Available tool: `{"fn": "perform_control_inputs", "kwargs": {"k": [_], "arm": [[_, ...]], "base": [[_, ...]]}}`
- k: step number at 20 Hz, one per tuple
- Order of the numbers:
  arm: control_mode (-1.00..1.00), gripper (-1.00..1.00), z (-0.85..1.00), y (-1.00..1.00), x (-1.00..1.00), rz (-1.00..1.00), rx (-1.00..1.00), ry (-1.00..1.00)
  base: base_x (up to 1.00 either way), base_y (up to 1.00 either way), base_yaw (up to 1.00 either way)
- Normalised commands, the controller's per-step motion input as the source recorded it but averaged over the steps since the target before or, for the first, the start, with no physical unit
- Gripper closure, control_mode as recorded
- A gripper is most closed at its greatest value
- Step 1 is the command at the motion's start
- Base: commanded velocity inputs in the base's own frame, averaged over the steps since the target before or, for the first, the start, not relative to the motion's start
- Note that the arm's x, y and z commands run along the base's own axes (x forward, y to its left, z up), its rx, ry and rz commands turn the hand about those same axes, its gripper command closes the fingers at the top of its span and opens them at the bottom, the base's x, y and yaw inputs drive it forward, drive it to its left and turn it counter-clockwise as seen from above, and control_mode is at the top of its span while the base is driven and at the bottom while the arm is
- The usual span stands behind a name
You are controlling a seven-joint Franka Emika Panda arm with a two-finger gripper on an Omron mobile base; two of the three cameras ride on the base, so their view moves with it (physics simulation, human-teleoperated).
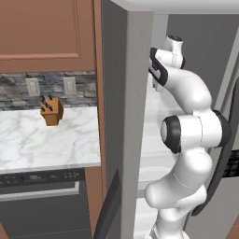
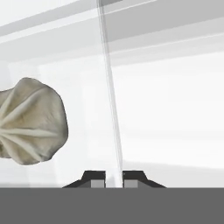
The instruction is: Place two dumplings into each of the tupperware containers and then place the containers in the fridge.
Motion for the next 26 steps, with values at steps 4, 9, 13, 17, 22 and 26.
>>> {"fn": "perform_control_inputs", "kwargs": {"k": [4,9,13,17,22,26], "arm": [[-1.00,1.00,0.00,0.09,0.16,0.02,-0.01,0.00],[-1.00,1.00,0.00,-0.07,0.34,-0.01,0.00,-0.01],[-1.00,1.00,-0.01,-0.10,0.24,-0.07,0.00,-0.01],[-1.00,1.00,0.00,-0.04,0.13,-0.07,0.00,0.00],[-1.00,1.00,-0.01,0.00,0.00,-0.02,0.00,0.00],[-1.00,1.00,0.00,0.00,0.00,0.00,0.00,0.00]], "base": [[0.00,0.00,0.00],[0.00,0.00,0.00],[0.00,0.00,0.00],[0.00,0.00,0.00],[0.00,0.00,0.00],[0.00,0.00,0.00]]}}
